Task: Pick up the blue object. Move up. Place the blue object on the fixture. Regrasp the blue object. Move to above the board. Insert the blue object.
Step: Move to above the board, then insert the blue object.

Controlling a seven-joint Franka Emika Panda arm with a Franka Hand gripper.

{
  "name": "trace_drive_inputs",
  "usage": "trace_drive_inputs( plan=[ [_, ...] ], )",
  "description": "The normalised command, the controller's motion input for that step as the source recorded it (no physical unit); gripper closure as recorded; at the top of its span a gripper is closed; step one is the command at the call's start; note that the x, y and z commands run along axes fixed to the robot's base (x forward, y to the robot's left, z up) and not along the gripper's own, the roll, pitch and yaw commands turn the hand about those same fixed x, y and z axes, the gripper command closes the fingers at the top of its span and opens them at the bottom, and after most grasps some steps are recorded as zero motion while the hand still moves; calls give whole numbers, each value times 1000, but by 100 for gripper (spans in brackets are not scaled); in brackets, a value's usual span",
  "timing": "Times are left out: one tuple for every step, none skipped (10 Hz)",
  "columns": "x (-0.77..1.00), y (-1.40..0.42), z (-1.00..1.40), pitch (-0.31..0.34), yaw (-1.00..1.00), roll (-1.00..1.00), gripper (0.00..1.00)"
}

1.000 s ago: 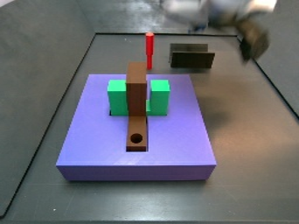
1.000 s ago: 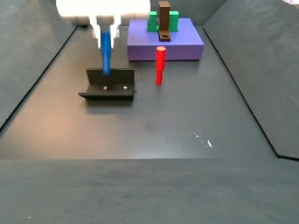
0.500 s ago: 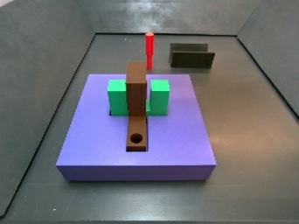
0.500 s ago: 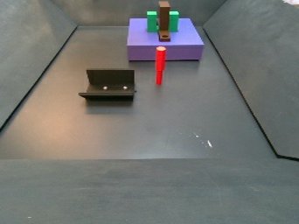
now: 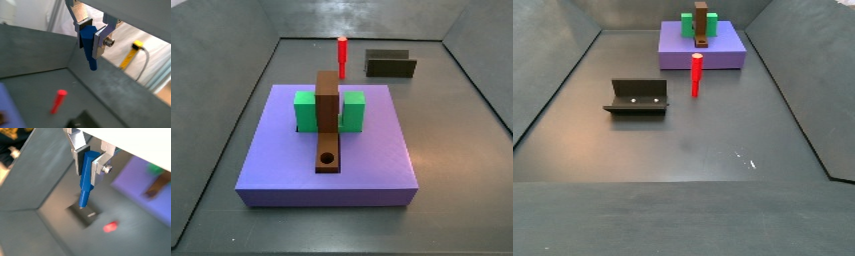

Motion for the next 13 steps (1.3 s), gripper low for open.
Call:
trace_drive_inputs(
  plan=[
    [-1017, -1400, 252, 63, -119, -1000, 100],
    [-719, -986, 167, 71, -111, -1000, 100],
    [-485, -606, 99, 67, -106, -1000, 100],
    [-355, -397, 62, 69, -105, -1000, 100],
    [-181, -162, 35, 62, -91, -1000, 100],
    [-81, -11, 2, 47, -65, -954, 100],
    [-40, 18, -3, 28, -43, -726, 100],
    [-33, 7, 5, 5, -20, -426, 100],
    [-33, 3, -5, -9, -10, -259, 100],
    [23, -11, 0, 0, -37, 0, 100],
    [0, -106, 0, -90, -217, -370, 100],
    [0, -226, 46, -40, -83, -500, 100],
    [0, -260, 57, 0, 0, -500, 100]
  ],
)
